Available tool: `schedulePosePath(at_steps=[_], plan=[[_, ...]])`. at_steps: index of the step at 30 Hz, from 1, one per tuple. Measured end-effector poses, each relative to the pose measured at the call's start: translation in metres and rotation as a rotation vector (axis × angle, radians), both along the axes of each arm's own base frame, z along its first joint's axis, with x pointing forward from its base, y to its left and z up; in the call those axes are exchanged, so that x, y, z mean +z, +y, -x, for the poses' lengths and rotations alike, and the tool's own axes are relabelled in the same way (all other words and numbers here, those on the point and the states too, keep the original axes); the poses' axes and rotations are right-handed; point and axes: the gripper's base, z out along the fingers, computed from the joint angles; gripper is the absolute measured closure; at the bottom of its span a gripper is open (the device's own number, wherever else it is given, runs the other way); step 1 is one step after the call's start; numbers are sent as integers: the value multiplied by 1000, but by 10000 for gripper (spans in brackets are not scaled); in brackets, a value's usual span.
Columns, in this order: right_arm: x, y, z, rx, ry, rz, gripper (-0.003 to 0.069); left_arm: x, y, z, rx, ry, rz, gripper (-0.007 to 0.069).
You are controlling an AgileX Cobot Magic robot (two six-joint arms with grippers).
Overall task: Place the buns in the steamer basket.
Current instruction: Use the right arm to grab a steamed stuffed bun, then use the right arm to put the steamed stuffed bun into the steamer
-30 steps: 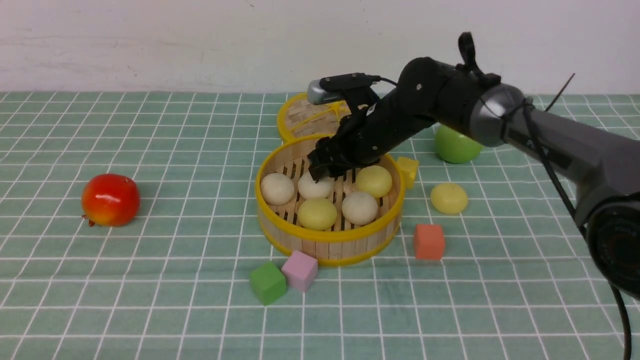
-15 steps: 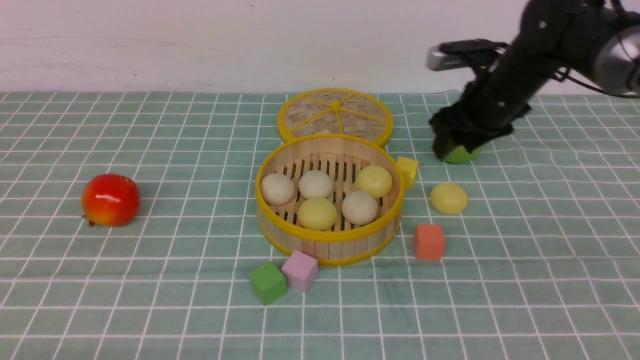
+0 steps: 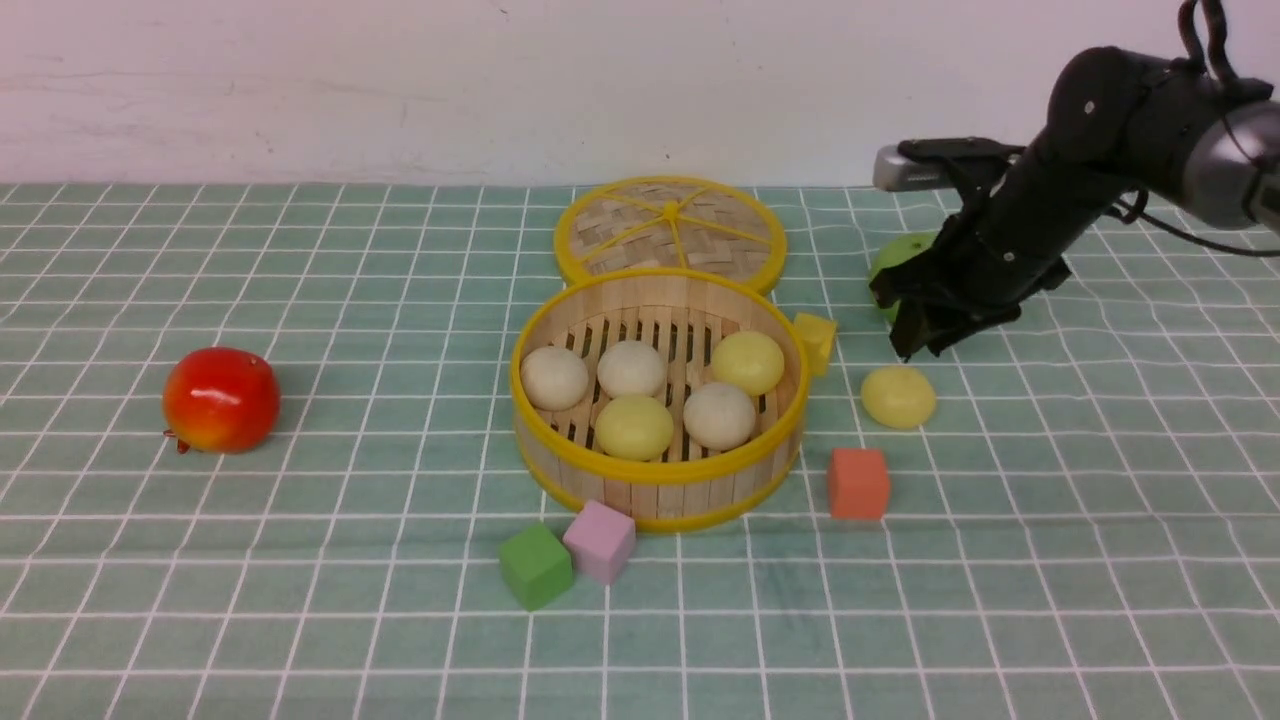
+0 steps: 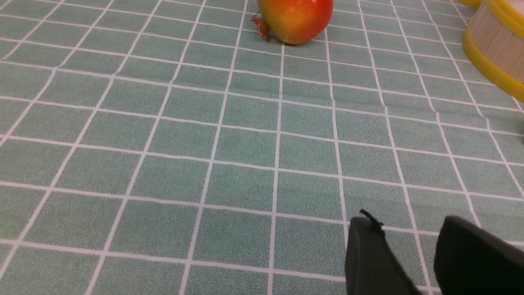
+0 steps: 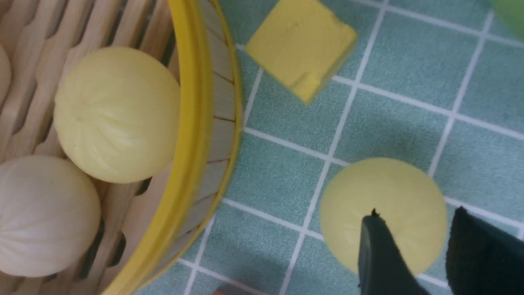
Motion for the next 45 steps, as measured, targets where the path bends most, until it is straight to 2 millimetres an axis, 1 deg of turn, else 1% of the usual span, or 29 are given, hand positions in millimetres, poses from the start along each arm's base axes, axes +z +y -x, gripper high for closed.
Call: schedulePosePath(at_steps=[6,10,14,20,25,26,27,31,34,36,38,39,40,41,42,43,44,45], plan=[[-13,0,-3,-18,22,-6,383,0,0,0,0,0,0,386],[-20,1,-5,-25,30,-6,383,0,0,0,0,0,0,386],[-27,1,-7,-26,41,-4,402,0,0,0,0,0,0,386],[-32,1,-8,-27,48,-3,494,0,0,0,0,0,0,386],[-32,1,-8,-27,50,-7,604,0,0,0,0,0,0,386],[-32,1,-8,-27,50,-7,615,0,0,0,0,0,0,386],[-32,1,-8,-28,50,-8,653,0,0,0,0,0,0,386],[-32,1,-8,-28,49,-7,663,0,0,0,0,0,0,386],[-21,1,-7,-29,32,-14,663,0,0,0,0,0,0,386],[-9,2,-7,-28,6,-27,663,0,0,0,0,0,0,386],[18,5,-9,-28,-59,-73,663,0,0,0,0,0,0,386],[24,7,-9,-25,-73,-90,663,0,0,0,0,0,0,386],[42,12,-9,-9,-121,-124,663,0,0,0,0,0,0,386],[54,18,-8,11,-158,-153,663,0,0,0,0,0,0,386],[57,20,-8,18,-168,-158,663,0,0,0,0,0,0,386],[74,36,-7,69,-235,-209,663,0,0,0,0,1,0,386],[76,38,-7,80,-248,-212,663,0,0,0,0,1,0,386],[85,54,-6,125,-297,-247,663,0,0,0,0,1,0,386]])
